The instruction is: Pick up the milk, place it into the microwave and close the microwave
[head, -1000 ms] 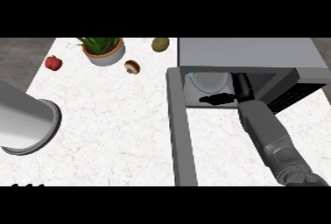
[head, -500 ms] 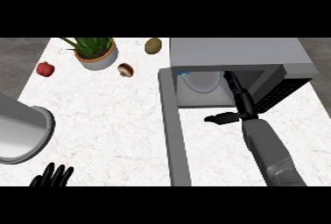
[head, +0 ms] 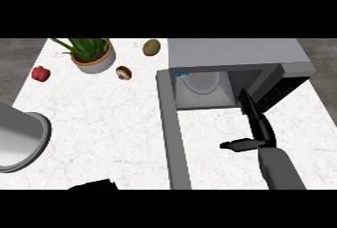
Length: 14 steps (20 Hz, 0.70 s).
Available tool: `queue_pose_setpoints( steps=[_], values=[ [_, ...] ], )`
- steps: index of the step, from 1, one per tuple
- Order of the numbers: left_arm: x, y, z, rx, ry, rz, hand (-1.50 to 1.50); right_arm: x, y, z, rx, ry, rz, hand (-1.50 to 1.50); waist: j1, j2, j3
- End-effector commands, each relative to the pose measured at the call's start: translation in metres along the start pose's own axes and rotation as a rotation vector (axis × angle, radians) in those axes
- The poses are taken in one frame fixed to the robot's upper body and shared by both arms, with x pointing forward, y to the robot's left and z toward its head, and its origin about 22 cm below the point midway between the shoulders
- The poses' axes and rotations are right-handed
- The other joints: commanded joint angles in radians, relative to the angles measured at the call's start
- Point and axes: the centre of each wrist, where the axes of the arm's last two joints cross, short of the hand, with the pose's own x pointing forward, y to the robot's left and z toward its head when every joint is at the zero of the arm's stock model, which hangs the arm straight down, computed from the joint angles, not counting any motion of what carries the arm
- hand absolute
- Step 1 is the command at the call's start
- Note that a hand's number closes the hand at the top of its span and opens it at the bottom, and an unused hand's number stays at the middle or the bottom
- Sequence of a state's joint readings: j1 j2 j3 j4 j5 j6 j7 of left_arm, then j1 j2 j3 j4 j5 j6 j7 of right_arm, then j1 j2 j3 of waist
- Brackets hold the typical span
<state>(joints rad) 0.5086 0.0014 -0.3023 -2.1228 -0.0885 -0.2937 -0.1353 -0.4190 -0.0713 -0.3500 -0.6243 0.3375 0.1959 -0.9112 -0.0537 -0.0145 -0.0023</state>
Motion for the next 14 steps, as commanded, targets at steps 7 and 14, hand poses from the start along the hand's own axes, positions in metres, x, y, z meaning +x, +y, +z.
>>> queue_pose_setpoints(
  steps=[7, 14],
  values=[
    [-0.03, -0.01, -0.063, -0.123, 0.062, -0.124, 1.5, 0.049, -0.044, 0.066, -0.068, -0.025, 0.078, -1.5, 0.015, 0.008, 0.0],
    [-0.07, -0.05, -0.103, -0.429, 0.197, -0.221, 1.5, 0.078, -0.074, 0.102, -0.096, -0.01, 0.116, -1.5, 0.008, 0.013, 0.0]
  ],
)
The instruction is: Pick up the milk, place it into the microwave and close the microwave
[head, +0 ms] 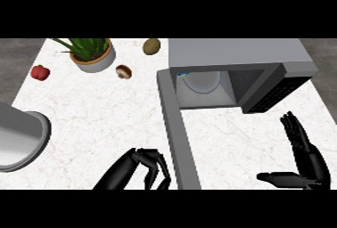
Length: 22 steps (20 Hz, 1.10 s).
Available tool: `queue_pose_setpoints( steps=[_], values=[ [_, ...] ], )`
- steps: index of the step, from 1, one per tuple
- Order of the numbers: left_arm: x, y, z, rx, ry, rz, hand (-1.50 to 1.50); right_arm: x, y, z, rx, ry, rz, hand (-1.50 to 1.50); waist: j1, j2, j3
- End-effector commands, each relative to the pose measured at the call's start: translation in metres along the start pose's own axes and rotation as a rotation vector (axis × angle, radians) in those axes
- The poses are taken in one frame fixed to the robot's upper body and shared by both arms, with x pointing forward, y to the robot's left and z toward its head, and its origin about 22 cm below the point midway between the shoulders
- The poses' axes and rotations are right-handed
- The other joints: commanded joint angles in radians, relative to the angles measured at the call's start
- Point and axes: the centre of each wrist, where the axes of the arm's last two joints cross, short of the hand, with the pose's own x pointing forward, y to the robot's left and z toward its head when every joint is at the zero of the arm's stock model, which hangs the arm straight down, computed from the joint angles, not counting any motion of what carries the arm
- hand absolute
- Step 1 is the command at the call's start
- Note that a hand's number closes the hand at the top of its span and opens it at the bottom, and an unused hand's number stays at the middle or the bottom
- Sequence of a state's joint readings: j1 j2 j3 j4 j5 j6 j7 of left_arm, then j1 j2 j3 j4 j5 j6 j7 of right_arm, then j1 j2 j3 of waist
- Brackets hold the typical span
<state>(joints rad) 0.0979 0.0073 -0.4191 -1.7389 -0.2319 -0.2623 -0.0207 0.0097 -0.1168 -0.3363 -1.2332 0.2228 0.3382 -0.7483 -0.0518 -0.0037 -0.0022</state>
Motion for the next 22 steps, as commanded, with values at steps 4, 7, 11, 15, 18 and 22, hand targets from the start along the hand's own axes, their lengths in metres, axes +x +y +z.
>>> queue_pose_setpoints(
  steps=[4, 7, 11, 15, 18, 22],
  values=[
    [-0.036, -0.038, -0.059, -0.157, 0.09, -0.072, 1.5, 0.036, -0.033, 0.039, -0.01, -0.042, 0.039, -1.5, 0.005, 0.006, 0.001],
    [-0.062, -0.057, -0.056, -0.212, 0.055, -0.029, 1.5, 0.052, -0.04, 0.042, -0.015, -0.063, -0.013, -1.5, 0.009, 0.006, 0.0],
    [-0.065, -0.07, -0.079, -0.256, 0.056, -0.039, 1.5, 0.064, -0.027, 0.039, 0.01, -0.115, -0.061, -1.5, -0.022, 0.01, -0.001],
    [-0.062, -0.094, -0.079, -0.18, 0.072, -0.072, 1.5, 0.072, -0.044, 0.024, 0.038, -0.168, -0.088, -1.5, -0.036, 0.013, -0.001],
    [-0.06, -0.088, -0.091, -0.115, 0.089, -0.095, 1.5, 0.088, -0.048, 0.014, 0.044, -0.225, -0.051, -1.5, -0.065, 0.018, -0.002],
    [-0.05, -0.09, -0.099, -0.014, 0.055, -0.094, 1.5, 0.103, -0.053, -0.003, 0.076, -0.271, -0.065, -1.5, -0.087, 0.021, -0.003]
  ],
)
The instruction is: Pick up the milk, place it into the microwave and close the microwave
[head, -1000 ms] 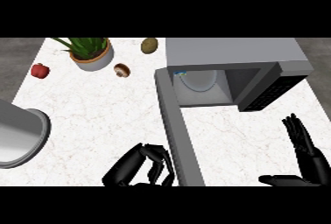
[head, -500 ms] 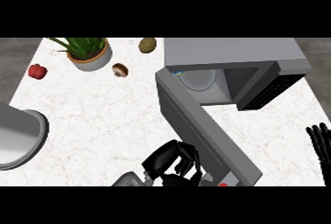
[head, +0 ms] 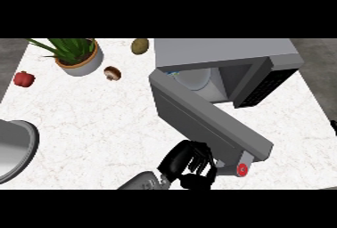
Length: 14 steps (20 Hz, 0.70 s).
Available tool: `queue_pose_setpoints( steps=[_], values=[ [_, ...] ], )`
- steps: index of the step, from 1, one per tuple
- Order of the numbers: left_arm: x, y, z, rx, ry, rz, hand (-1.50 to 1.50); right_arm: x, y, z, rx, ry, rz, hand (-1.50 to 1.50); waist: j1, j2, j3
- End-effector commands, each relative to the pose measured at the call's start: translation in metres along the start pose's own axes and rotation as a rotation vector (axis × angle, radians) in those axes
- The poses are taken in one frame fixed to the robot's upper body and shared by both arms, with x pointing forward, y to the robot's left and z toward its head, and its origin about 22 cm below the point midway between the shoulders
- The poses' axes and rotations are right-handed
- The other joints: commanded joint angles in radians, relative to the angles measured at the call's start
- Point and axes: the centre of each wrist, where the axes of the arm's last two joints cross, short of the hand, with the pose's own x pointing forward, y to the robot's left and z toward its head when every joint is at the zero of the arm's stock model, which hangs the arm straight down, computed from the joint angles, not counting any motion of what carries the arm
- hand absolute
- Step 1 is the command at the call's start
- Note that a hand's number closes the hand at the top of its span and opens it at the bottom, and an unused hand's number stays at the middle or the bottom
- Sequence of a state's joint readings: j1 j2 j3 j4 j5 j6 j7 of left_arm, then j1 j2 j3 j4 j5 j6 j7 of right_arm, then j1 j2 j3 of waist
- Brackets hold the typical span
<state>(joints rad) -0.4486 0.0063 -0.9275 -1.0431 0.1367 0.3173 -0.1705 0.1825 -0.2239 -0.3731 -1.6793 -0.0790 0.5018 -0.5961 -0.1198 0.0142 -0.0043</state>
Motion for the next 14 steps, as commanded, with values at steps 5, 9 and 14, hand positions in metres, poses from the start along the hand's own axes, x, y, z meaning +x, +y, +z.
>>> queue_pose_setpoints(
  steps=[5, 9, 14],
  values=[
    [0.025, 0.01, -0.024, 0.184, -0.085, 0.042, 1.5, 0.018, 0.0, -0.029, 0.126, -0.078, -0.073, -1.5, -0.058, 0.015, -0.004],
    [0.042, 0.021, -0.033, 0.303, -0.18, 0.115, 1.5, 0.026, -0.003, -0.037, 0.148, -0.087, -0.073, -1.5, -0.088, 0.024, -0.008],
    [0.052, 0.037, -0.048, 0.355, -0.182, 0.169, 1.5, 0.032, -0.004, -0.047, 0.198, -0.094, -0.102, -1.5, -0.128, 0.039, -0.005]
  ],
)
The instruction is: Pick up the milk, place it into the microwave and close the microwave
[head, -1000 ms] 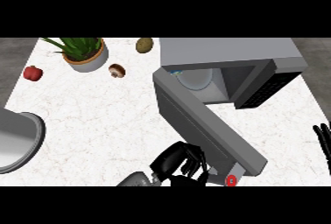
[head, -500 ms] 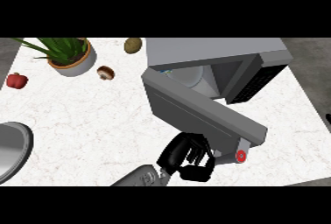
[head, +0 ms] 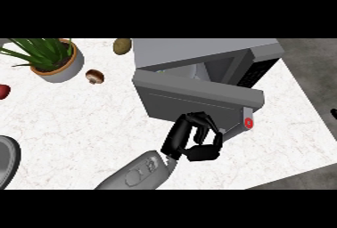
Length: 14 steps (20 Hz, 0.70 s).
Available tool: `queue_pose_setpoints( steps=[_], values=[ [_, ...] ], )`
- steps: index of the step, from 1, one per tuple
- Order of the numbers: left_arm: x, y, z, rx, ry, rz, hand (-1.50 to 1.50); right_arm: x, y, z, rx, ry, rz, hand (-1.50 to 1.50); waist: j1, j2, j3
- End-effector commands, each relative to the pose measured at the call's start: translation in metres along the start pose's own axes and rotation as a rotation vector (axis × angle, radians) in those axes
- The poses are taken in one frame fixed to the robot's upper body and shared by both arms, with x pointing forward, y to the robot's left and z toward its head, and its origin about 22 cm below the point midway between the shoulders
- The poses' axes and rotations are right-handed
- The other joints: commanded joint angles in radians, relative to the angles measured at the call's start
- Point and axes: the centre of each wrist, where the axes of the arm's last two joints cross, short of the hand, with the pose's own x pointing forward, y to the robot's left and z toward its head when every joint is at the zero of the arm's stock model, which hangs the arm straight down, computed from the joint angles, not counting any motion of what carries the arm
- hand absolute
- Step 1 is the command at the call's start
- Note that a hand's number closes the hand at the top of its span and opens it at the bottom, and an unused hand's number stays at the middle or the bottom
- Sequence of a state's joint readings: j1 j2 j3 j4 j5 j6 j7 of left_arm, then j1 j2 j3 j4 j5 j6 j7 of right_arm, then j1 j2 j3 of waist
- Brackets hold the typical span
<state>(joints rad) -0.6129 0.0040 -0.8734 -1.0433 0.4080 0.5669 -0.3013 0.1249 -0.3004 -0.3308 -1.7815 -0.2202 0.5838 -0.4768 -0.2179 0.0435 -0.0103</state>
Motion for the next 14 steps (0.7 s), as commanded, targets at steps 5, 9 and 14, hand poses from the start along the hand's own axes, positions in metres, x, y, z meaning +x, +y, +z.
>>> queue_pose_setpoints(
  steps=[5, 9, 14],
  values=[
    [0.021, 0.018, -0.041, 0.118, -0.028, 0.081, 1.5, 0.012, -0.008, -0.019, 0.068, -0.026, -0.02, -1.5, -0.04, 0.015, 0.002],
    [0.025, 0.025, -0.055, 0.161, -0.02, 0.085, 1.5, 0.018, -0.014, -0.028, 0.087, -0.033, -0.014, -1.5, -0.06, 0.025, 0.002],
    [0.029, 0.034, -0.07, 0.191, -0.03, 0.1, 1.5, 0.023, -0.021, -0.039, 0.104, -0.036, -0.003, -1.5, -0.07, 0.038, 0.003]
  ],
)
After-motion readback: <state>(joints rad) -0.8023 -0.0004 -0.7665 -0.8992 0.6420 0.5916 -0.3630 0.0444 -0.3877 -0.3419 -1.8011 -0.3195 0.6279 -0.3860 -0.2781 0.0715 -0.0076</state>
